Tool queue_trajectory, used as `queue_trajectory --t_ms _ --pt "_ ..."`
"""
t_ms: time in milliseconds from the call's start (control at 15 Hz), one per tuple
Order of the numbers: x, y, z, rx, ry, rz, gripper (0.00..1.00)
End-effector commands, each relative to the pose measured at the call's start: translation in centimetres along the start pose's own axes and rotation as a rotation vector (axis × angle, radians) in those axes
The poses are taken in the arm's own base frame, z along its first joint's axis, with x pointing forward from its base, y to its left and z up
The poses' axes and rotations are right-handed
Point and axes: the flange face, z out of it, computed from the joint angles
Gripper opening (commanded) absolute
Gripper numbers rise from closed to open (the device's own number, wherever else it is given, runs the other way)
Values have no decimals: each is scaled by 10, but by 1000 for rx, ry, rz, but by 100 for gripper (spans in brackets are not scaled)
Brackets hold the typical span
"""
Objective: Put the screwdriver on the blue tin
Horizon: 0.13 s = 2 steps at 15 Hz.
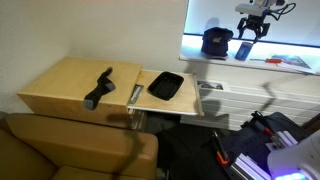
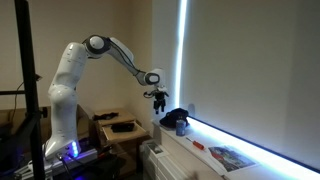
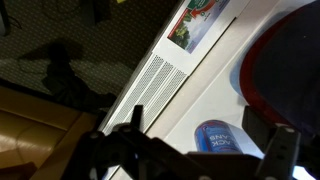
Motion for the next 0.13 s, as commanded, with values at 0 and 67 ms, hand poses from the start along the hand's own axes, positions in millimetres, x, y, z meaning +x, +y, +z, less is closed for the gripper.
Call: queue_trajectory --t_ms 0,67 --pt "-4 -1 4 -10 -15 -12 100" --pt "-10 -2 9 -18 -29 -29 100"
